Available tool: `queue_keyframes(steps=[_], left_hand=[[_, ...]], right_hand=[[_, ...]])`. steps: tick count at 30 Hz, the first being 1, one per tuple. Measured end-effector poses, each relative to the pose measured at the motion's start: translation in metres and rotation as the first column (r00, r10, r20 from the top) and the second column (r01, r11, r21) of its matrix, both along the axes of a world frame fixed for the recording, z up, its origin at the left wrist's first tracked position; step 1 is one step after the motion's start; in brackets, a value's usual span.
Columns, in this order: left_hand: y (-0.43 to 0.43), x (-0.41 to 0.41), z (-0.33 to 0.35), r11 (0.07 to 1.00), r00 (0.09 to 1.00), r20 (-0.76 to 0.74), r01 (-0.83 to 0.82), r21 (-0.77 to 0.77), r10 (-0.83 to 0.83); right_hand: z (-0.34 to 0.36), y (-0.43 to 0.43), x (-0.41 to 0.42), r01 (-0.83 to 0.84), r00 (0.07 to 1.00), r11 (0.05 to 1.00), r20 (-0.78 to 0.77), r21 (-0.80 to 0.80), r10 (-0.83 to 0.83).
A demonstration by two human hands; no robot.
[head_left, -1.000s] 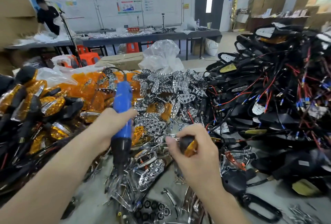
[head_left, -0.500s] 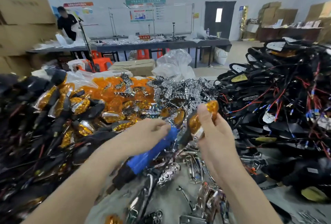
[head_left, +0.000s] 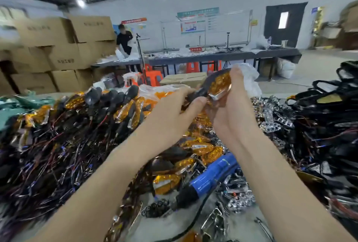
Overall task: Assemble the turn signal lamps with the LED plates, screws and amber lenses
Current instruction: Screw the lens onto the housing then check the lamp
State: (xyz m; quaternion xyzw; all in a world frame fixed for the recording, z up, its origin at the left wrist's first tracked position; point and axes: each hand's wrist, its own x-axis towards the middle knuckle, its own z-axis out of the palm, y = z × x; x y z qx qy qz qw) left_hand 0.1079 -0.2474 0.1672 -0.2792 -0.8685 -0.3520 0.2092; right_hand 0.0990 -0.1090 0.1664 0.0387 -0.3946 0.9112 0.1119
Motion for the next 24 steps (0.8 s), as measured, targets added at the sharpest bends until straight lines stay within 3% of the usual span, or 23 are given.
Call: queue_keyframes(steps=[5, 9, 12, 17, 24], left_hand=[[-0.051, -0.025, 0.037, 0.934, 0.977, -0.144, -0.192, -0.302, 0.155], [-0.099, -0.065, 0.043, 0.817, 0.854, -0.331, -0.497, -0.294, 0.401], [-0.139, -0.108, 0.027, 0.694, 0.728, -0.269, -0.684, -0.223, 0.631], [-0.186, -0.15, -0.029, 0.577, 0.636, -0.034, -0.72, -0.385, 0.771], [-0.175, -0.151, -0.047, 0.555, 0.634, -0.14, -0.747, -0.366, 0.76]], right_hand=[[0.033, -0.043, -0.024, -0.1, 0.993, 0.986, -0.05, 0.13, 0.107], [0.037, -0.058, -0.047, -0.099, 0.988, 0.937, -0.076, 0.334, 0.132], [0.019, -0.052, -0.056, -0.143, 0.988, 0.902, 0.008, 0.406, 0.153], [-0.025, -0.028, -0.062, -0.102, 0.992, 0.89, 0.112, 0.444, 0.058], [-0.05, -0.014, -0.067, -0.032, 0.99, 0.89, 0.139, 0.455, -0.035]])
